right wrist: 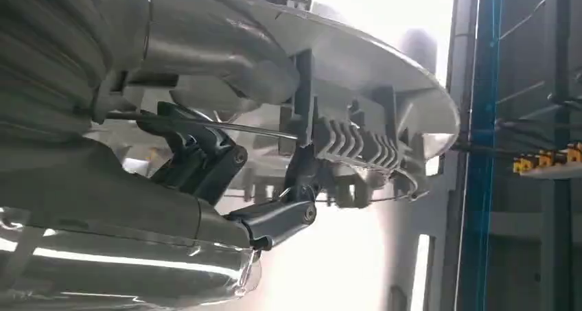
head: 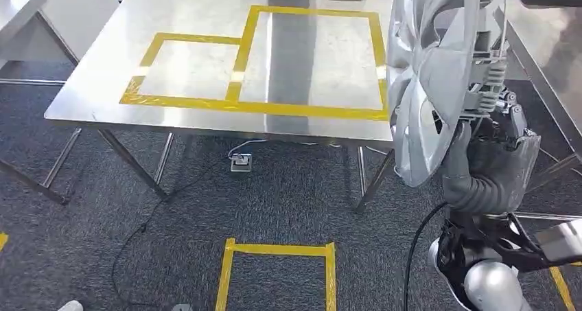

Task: Take the parts from the cabinet and place them on the table.

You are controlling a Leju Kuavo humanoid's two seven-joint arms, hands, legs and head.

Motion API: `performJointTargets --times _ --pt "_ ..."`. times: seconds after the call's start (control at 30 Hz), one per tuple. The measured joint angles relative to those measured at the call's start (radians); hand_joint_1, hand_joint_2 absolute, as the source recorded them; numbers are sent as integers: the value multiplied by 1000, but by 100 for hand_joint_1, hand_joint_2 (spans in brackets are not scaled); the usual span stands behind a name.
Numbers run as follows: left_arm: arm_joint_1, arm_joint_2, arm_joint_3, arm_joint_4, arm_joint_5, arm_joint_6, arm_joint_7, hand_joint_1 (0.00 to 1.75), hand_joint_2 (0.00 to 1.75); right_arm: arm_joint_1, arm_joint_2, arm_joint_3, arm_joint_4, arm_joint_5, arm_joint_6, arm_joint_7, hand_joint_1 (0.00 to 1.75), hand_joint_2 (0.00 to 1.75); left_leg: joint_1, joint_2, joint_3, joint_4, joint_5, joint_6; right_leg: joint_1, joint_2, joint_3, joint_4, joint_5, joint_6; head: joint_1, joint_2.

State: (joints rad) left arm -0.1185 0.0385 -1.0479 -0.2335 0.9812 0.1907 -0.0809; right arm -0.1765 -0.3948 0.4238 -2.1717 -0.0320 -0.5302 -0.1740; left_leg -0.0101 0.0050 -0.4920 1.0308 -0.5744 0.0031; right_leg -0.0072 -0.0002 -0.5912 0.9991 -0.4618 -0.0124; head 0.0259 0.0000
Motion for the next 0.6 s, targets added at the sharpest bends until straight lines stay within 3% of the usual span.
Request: performJointTargets --times 0.03,0.07,0.13,0.17,0.2,0.23,0.33,0.37,0.4,0.5,0.53,0.6 --pt "-1 0 0 0 0 0 -1 0 175 -1 0 0 0 0 0 0 175 175 0 -5 -15 35 -7 -3 -2 0 11 -6 -2 -3 -3 0" --pt "-3 0 0 0 -1 0 -1 0 175 -5 1 0 0 0 0 0 175 175 3 -8 -55 102 -27 -8 -3 -1 16 -7 -7 -8 -10 0" --pt "-2 0 0 0 0 0 0 0 175 -5 2 0 0 1 0 0 175 175 15 -8 -154 238 -83 -22 -4 -1 26 -7 -20 -6 -16 0" --pt "1 1 0 0 0 0 0 0 175 -4 3 0 0 1 0 0 175 175 20 -8 -194 275 -93 -29 -5 -1 34 -6 -28 -3 -17 0" --pt "2 2 0 0 0 0 0 0 175 -3 3 0 1 0 0 0 175 175 23 -7 -210 267 -77 -32 -8 0 45 -6 -38 1 -19 0" --pt "3 2 0 0 0 0 0 0 175 -2 3 0 1 0 0 0 175 175 26 -6 -207 226 -38 -36 -12 0 59 -5 -49 6 -21 0" --pt "5 3 0 0 0 0 0 0 175 -2 3 1 1 -1 0 -1 175 175 34 6 -160 35 132 -49 -21 -1 96 -2 -87 30 -39 0" --pt "4 3 0 0 0 0 0 0 175 -3 3 1 2 -2 0 -4 175 175 24 14 -169 19 86 -40 -20 1 102 4 -91 38 -48 0" --pt "4 3 0 0 0 0 1 0 175 -5 4 0 2 -3 0 -6 175 175 24 14 -162 31 106 -17 -18 0 100 4 -99 46 -48 0" --pt "4 4 0 0 0 0 0 0 175 -5 5 0 3 -7 0 -7 175 175 24 6 -148 28 95 4 -23 -3 111 4 -109 59 -35 0" --pt "3 4 0 0 0 1 0 0 175 -5 4 0 3 -8 1 -7 175 175 25 5 -140 26 90 10 -24 -2 94 49 -108 60 -30 0" --pt "1 4 0 0 0 1 0 0 175 -6 4 1 3 -8 3 -8 175 175 23 3 -129 26 79 20 -20 -2 12 187 -143 63 -20 0"
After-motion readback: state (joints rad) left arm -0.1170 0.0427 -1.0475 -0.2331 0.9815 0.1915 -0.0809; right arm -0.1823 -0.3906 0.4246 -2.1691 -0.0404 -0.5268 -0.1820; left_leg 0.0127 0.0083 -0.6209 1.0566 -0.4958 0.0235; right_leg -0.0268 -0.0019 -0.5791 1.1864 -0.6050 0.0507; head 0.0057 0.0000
